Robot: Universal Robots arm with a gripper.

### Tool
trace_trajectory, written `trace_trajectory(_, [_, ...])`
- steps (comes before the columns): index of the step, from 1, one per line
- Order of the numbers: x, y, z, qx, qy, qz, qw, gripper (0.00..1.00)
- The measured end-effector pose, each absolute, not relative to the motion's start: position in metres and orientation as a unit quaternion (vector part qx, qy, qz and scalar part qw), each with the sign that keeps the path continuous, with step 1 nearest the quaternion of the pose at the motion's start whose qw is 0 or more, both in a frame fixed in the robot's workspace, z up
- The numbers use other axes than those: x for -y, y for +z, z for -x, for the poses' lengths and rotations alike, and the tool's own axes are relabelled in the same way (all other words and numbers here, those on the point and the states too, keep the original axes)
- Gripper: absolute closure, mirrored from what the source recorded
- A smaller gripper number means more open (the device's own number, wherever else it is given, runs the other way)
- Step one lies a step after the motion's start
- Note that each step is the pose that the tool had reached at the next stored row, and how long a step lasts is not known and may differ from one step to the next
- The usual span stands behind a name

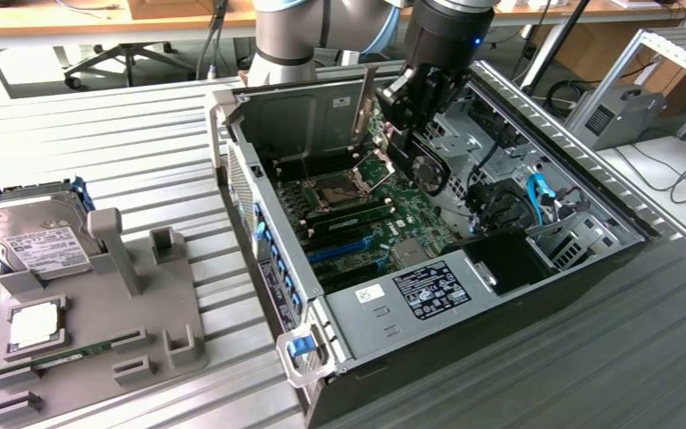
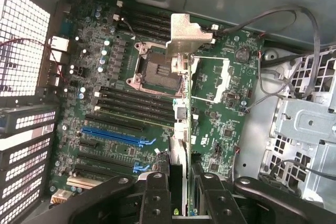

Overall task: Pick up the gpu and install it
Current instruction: 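Insert the gpu into the slot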

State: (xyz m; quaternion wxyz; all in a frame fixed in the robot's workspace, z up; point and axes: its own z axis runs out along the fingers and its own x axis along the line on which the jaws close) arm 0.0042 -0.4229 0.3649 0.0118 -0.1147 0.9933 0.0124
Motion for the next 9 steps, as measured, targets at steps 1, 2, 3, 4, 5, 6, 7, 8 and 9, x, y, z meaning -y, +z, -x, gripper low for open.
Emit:
trace_trajectory(1, [0.4229,0.3649,-0.0042,-0.993,0.012,0.115,0.012,0.74])
trace_trajectory(2, [0.4229,0.3649,-0.0042,-0.993,0.012,0.116,0.012,0.74])
trace_trajectory(3, [0.4229,0.3649,-0.0042,-0.993,0.012,0.117,0.012,0.74])
trace_trajectory(4, [0.4229,0.3649,-0.0042,-0.993,0.012,0.118,0.012,0.74])
trace_trajectory(5, [0.4229,0.3649,-0.0042,-0.993,0.012,0.119,0.012,0.74])
trace_trajectory(6, [0.4229,0.3649,-0.0042,-0.993,0.012,0.119,0.012,0.74])
trace_trajectory(7, [0.4229,0.3649,-0.0042,-0.993,0.012,0.120,0.012,0.74])
trace_trajectory(8, [0.4229,0.3649,-0.0043,-0.992,0.013,0.125,0.012,0.74])
trace_trajectory(9, [0.4229,0.3649,-0.0043,-0.992,0.013,0.126,0.012,0.74])
